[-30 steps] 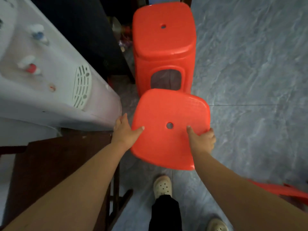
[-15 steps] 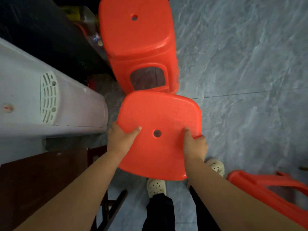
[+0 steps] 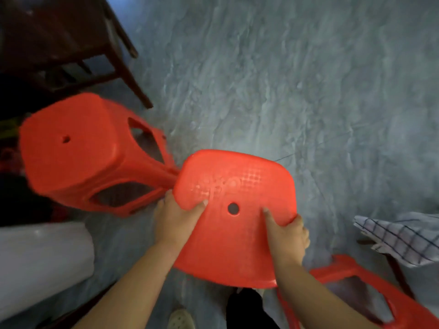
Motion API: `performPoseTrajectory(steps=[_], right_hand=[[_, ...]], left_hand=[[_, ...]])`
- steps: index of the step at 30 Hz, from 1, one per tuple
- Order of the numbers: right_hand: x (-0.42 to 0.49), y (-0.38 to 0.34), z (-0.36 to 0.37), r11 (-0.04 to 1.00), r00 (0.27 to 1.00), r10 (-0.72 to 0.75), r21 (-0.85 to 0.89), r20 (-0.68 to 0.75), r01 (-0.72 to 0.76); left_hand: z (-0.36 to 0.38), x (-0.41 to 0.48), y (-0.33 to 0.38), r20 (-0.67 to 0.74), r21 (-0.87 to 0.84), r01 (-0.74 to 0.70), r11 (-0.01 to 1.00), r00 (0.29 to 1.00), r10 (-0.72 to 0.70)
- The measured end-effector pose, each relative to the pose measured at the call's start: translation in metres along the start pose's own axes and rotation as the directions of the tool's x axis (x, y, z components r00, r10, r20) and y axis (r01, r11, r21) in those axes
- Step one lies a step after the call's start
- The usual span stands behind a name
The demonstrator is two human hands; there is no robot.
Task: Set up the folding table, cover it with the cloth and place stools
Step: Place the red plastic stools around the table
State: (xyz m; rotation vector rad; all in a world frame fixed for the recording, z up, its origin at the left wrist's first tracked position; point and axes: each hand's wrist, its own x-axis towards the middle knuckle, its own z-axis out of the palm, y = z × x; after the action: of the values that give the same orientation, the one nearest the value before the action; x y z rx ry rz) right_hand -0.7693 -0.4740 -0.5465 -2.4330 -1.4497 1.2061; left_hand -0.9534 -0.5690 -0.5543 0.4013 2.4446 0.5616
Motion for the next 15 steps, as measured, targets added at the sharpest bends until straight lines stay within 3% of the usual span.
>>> performPoseTrajectory(steps=[7,12,15], right_hand=[[0.099,-0.031,-0.093,0.983,0.979,0.123,0.158,-0.166,-0.096],[0.167,-0.054,-0.142,0.956,0.939,0.185,0.274,-0.289,-0.104],[0.216,-0.066,-0.168,0.922,0.911,0.205,0.382,-0.358,-0.057]], left_hand=[[0.071,0.025,0.170,0.147,0.079,-0.288,0.954,0.950,0.275],[0.122,0.049,0.282,0.224,0.076,-0.491,0.868,0.857,0.465],[0.157,0.064,0.346,0.250,0.069,-0.626,0.777,0.765,0.594]])
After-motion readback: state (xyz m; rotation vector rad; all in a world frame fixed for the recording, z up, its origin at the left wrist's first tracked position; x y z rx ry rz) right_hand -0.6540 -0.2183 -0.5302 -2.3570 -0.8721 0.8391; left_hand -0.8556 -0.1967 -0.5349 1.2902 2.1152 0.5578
